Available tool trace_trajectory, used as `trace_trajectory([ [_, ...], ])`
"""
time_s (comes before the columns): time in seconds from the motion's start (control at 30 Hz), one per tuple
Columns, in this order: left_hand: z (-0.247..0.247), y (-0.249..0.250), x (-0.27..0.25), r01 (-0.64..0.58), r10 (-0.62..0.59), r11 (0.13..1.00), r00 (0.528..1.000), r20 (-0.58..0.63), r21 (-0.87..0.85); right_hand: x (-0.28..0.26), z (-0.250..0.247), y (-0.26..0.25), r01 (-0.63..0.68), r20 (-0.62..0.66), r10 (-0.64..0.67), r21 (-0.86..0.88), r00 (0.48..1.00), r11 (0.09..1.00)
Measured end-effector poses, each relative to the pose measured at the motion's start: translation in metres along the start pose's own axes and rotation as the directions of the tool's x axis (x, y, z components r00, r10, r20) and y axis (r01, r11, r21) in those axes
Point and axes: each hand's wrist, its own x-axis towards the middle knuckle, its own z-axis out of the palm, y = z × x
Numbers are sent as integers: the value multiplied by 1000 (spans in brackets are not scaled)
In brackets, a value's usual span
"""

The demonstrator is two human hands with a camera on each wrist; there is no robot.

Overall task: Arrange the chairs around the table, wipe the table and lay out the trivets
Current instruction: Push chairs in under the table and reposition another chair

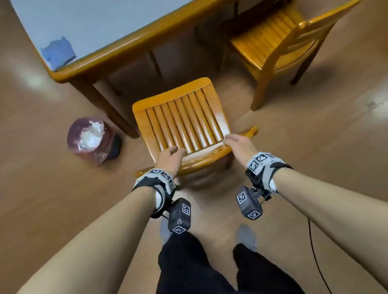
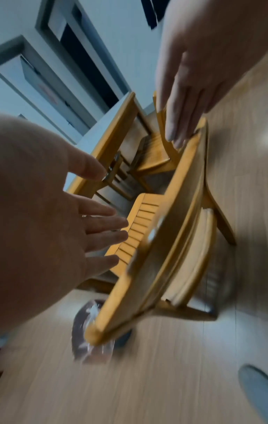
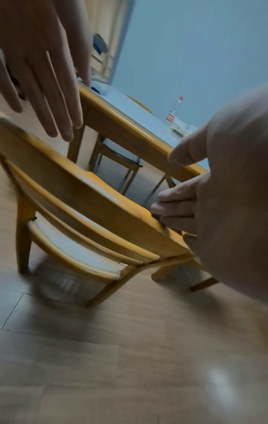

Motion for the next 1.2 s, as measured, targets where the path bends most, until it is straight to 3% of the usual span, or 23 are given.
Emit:
trace_trajectory([
  [0.17,15,-31,-8,-24,31,986,999,-37,167,10,6,25,133,98,-107,-311,989,941],
  [0.3,25,-39,6,-20,24,954,1000,-11,298,22,4,39,330,170,-287,-606,943,724],
  [0.47,27,-51,14,-85,109,904,993,-34,419,39,9,42,359,206,-330,-776,921,518],
  [0.57,21,-59,22,-136,162,863,987,-11,487,52,17,42,359,217,-358,-843,908,401],
  [0.7,9,-57,31,-290,271,709,954,131,642,63,26,31,279,186,-308,-914,933,294],
  [0.83,-8,-56,54,-291,150,629,955,255,721,64,24,17,328,281,-247,-928,927,177],
  [1.0,-30,-31,75,-487,60,352,864,501,799,63,24,-3,377,355,-166,-917,920,128],
  [1.2,-66,5,100,-525,131,328,848,513,785,86,19,-59,364,340,-197,-926,919,101],
])
